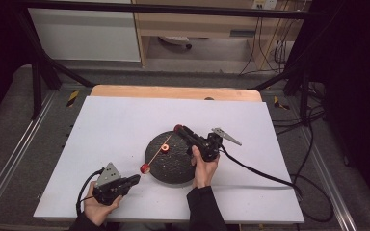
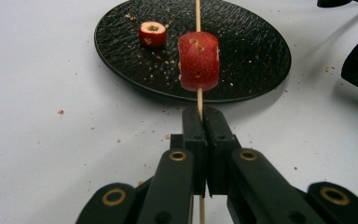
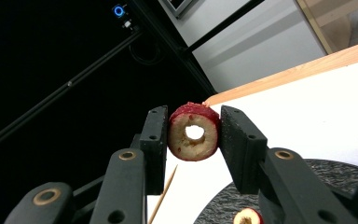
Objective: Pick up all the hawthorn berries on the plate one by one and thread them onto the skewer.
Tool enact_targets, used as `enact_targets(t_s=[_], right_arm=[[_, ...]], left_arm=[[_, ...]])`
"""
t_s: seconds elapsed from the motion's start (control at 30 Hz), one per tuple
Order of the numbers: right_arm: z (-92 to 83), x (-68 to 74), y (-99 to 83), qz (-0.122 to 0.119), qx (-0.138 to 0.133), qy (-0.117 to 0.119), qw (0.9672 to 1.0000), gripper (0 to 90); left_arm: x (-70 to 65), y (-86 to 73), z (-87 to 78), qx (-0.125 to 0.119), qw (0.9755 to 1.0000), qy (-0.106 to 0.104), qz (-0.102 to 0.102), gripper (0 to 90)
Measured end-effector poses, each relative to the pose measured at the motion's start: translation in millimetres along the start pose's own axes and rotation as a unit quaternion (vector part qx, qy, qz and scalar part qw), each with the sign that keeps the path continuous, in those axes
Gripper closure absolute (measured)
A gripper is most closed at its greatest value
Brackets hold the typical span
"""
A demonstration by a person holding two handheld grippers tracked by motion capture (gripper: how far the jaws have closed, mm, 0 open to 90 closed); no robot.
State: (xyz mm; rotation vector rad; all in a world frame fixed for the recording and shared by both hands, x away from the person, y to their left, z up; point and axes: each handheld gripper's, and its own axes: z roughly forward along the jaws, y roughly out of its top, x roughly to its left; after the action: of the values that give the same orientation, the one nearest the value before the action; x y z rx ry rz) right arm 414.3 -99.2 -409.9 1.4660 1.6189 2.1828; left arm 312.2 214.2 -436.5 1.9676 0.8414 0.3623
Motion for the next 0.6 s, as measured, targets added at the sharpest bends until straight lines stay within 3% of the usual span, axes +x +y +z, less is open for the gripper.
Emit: enact_targets(t_s=[0.6], right_arm=[[2.5, -0.8, -8.9, 0.022, -0.021, 0.01, 0.9995, 63.5]], left_arm=[[-8.5, 3.3, 6.9, -0.007, 1.0, -0.001, 0.004, 88.7]])
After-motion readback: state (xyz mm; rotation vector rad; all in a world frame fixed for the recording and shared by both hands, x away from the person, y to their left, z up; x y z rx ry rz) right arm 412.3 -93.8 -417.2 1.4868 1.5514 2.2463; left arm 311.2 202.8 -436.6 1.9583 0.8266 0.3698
